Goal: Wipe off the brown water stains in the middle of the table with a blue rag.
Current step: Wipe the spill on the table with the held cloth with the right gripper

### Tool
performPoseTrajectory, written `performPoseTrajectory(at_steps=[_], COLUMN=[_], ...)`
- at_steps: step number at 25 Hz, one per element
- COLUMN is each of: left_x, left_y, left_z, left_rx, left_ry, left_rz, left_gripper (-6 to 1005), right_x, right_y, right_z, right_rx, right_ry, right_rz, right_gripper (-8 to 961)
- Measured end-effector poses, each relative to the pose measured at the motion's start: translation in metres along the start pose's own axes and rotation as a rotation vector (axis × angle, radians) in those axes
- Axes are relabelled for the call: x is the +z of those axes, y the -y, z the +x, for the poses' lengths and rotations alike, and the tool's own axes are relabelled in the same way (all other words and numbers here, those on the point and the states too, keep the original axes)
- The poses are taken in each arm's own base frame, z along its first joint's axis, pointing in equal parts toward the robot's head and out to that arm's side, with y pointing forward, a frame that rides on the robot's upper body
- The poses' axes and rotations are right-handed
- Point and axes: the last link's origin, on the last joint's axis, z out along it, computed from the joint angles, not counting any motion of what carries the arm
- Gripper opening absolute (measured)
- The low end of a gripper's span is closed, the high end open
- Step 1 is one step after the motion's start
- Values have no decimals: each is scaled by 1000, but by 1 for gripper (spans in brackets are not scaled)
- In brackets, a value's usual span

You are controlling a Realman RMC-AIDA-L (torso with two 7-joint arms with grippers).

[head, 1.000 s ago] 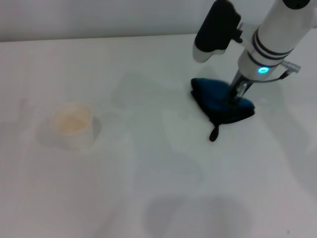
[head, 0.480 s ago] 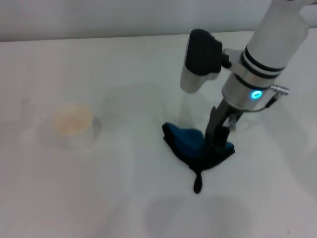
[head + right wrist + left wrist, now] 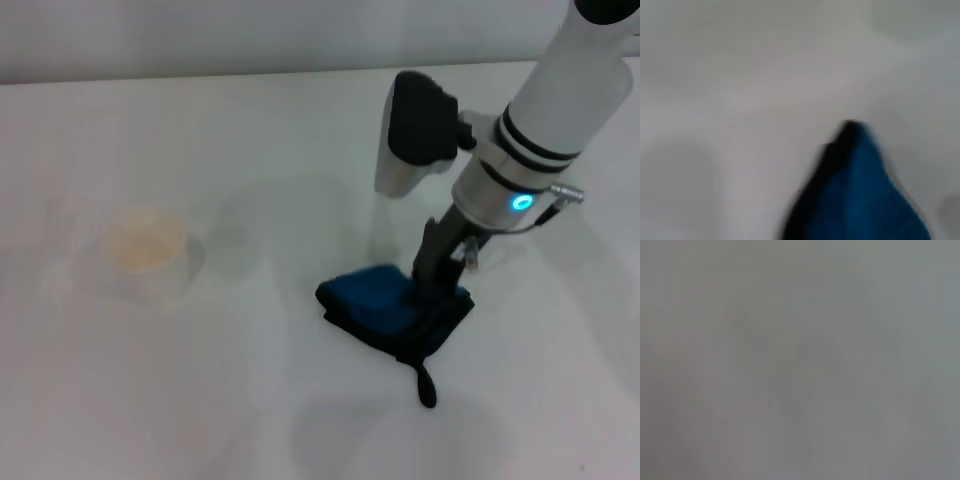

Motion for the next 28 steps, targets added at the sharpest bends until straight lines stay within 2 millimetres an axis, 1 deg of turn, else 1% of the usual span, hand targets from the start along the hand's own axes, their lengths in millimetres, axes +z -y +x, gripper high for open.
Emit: performPoseTrajectory(at_steps=[5, 8, 16, 21, 28], left_x=[0, 0, -1, 1, 2], left_y=[-1, -1, -1, -3, -4], left_z=[0, 0, 0, 0, 0], left_rx=[1, 2, 2, 2, 3], left_ry=[2, 2, 0, -1, 1], left_rz=[-8, -8, -8, -15, -23], left_gripper=[872, 872, 872, 872, 871], right_x=[-2, -6, -14, -14, -19], right_y=[25, 38, 57, 67, 75], right_z=[0, 5, 13, 28, 55], right_rx=[73, 120, 218, 293, 434], right_ry=[28, 34, 26, 4, 42], right_rz=[161, 239, 363, 451, 473], right_gripper=[92, 91, 91, 92, 92])
